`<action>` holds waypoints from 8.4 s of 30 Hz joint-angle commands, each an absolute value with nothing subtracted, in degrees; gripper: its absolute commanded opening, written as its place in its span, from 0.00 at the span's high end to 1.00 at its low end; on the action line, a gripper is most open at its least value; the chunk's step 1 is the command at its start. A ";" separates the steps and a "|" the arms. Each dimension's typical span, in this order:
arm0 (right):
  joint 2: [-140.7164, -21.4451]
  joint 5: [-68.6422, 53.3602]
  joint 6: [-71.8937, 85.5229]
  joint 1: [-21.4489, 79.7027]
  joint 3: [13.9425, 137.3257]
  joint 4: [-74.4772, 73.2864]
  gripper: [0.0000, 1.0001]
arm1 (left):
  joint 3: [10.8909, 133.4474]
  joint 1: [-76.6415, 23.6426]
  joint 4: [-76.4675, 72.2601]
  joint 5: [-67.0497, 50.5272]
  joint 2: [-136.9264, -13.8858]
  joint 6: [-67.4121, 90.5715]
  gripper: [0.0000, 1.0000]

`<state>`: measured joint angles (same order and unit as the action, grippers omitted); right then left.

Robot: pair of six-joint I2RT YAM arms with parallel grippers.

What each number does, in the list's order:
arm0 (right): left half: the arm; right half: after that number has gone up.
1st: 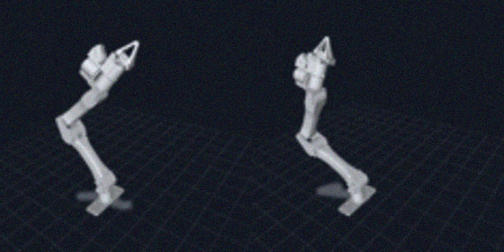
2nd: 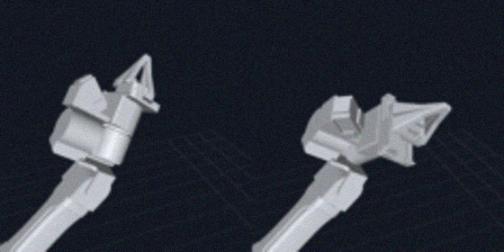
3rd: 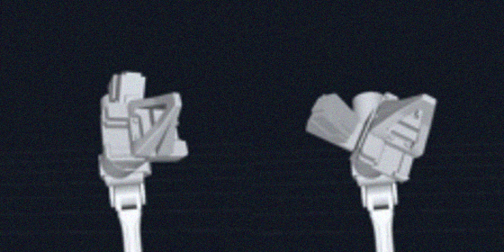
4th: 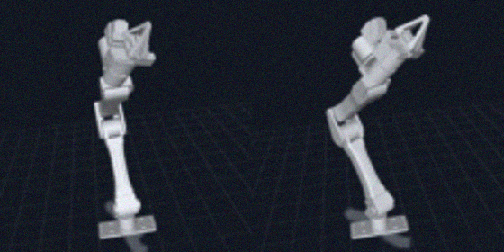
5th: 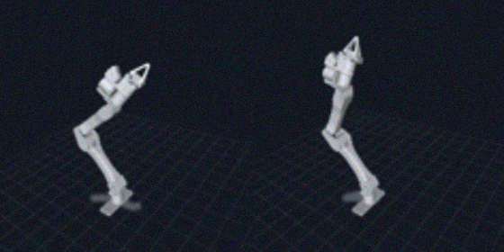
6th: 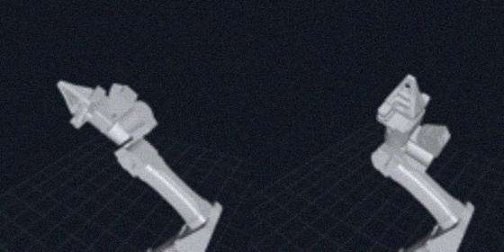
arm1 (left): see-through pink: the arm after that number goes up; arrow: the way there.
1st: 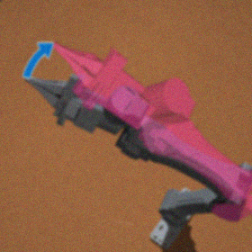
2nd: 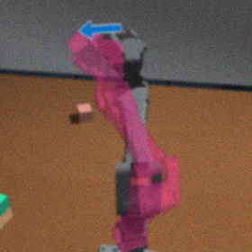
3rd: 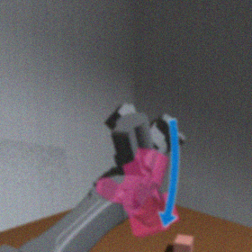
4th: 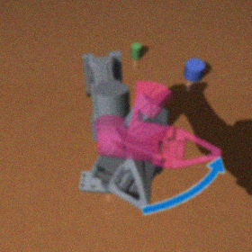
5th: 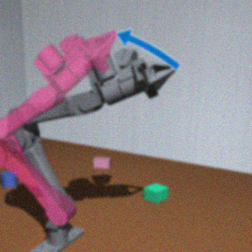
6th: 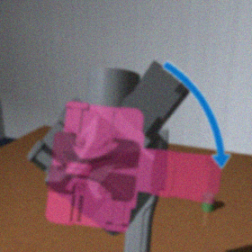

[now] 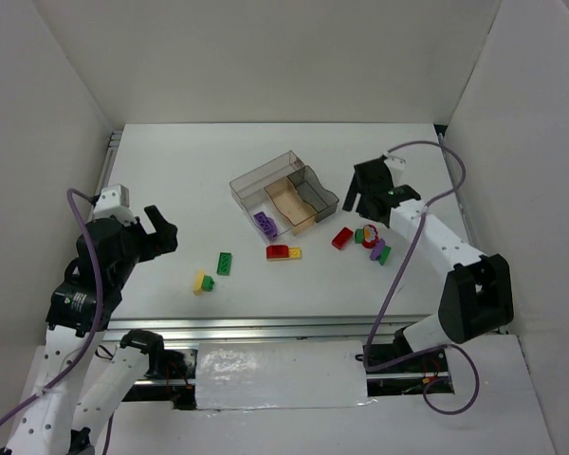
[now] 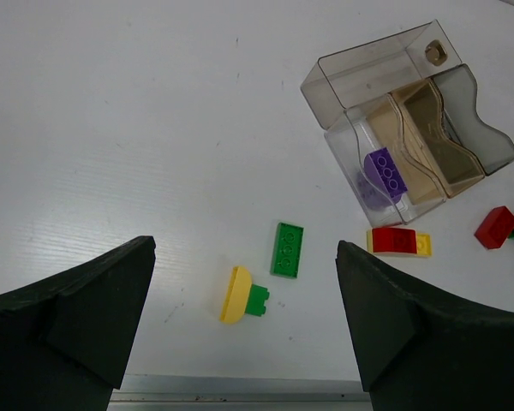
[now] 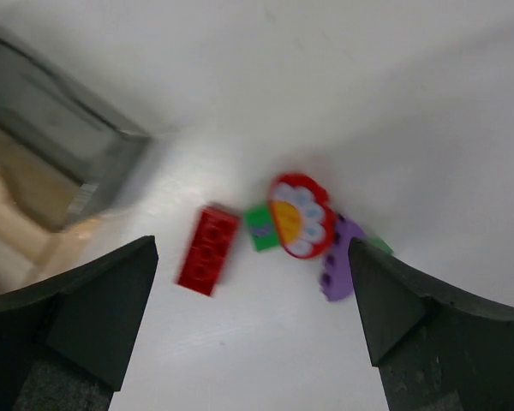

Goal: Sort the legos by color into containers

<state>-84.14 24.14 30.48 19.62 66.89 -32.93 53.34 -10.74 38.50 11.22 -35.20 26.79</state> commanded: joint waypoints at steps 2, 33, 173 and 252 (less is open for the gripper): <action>-78.93 26.46 39.89 15.48 55.56 -35.69 0.00 | 53.53 -10.55 35.77 9.85 -34.81 25.22 0.01; -89.29 12.31 33.67 7.82 51.76 -34.19 0.37 | 53.61 -10.55 35.77 9.84 -35.42 25.22 0.01; -49.75 -14.76 25.31 29.53 45.35 -9.67 1.00 | 63.28 -29.19 -15.02 15.21 -88.84 38.67 0.95; -130.60 27.78 50.27 61.35 110.83 -43.42 0.08 | 57.22 -22.50 47.64 42.01 -35.16 38.94 0.00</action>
<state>-131.63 26.98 48.64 61.67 108.73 -42.63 57.69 -22.90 49.74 42.11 -35.07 39.33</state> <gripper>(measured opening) 0.932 0.994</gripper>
